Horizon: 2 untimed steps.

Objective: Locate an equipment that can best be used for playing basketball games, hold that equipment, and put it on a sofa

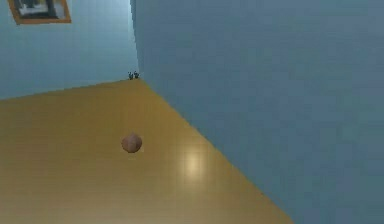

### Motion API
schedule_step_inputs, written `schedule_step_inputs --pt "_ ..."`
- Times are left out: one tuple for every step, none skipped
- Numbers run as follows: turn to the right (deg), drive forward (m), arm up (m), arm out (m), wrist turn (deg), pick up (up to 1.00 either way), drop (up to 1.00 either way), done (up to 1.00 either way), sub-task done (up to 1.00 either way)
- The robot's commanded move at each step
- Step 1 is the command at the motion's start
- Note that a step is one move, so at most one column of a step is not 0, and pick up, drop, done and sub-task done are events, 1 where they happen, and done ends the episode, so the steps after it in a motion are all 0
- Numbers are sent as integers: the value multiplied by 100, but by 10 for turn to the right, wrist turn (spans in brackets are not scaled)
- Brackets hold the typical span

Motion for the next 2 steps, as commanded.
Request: schedule_step_inputs --pt "0 30 0 0 0 0 0 0 0" --pt "-30 0 0 0 0 0 0 0 0"
